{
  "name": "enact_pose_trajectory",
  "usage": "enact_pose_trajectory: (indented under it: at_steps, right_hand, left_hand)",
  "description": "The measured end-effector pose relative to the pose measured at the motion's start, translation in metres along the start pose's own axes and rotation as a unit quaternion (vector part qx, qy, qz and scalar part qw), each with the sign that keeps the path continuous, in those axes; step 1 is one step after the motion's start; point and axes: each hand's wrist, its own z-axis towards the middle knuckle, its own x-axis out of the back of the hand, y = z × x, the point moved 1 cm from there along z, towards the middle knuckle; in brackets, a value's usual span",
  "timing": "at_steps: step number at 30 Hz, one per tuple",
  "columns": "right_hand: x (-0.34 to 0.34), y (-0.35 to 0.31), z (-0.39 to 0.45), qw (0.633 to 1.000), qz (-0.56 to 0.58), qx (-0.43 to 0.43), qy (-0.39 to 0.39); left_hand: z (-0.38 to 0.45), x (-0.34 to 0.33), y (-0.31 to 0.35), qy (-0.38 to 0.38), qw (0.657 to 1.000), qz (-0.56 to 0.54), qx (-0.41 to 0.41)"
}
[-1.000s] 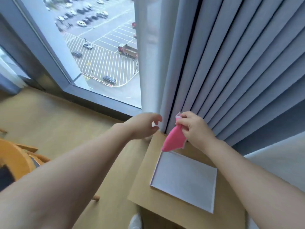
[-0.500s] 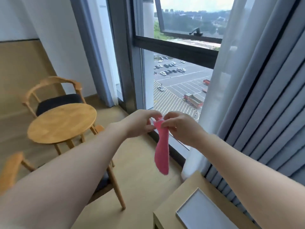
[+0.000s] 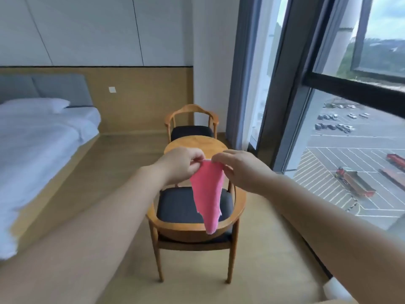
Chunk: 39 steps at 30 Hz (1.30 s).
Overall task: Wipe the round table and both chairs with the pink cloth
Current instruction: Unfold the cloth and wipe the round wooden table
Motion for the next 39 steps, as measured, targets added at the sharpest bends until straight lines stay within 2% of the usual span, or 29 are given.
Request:
enact_pose_trajectory:
  at_steps: [8, 12, 16, 20, 25, 30, 36, 39]
  right_hand:
    - [-0.101, -0.086, 0.143, 0.999, -0.003, -0.022, -0.044]
    - [-0.125, -0.110, 0.192, 0.997, -0.035, -0.012, -0.062]
    - [-0.145, -0.119, 0.238, 0.995, -0.046, -0.002, -0.090]
    - [-0.171, -0.105, 0.280, 0.995, -0.017, -0.038, -0.090]
    - [-0.211, -0.063, 0.333, 0.992, -0.003, -0.078, -0.100]
    - [-0.236, -0.020, 0.397, 0.992, 0.004, -0.060, -0.112]
    - [-0.258, 0.024, 0.471, 0.994, -0.005, -0.044, -0.102]
    - [-0.276, 0.039, 0.496, 0.990, -0.029, -0.046, -0.128]
  left_hand:
    - [-0.076, 0.085, -0.152, 0.017, 0.997, -0.005, 0.078]
    - [-0.092, 0.116, -0.202, 0.016, 0.996, 0.014, 0.086]
    - [-0.089, 0.134, -0.244, 0.050, 0.994, 0.039, 0.086]
    - [-0.071, 0.139, -0.285, 0.072, 0.991, 0.051, 0.104]
    - [-0.024, 0.146, -0.342, 0.055, 0.985, 0.096, 0.130]
    - [0.035, 0.164, -0.396, 0.033, 0.979, 0.116, 0.166]
    - [0.096, 0.177, -0.460, 0.023, 0.954, 0.254, 0.158]
    - [0.123, 0.175, -0.492, 0.020, 0.944, 0.295, 0.146]
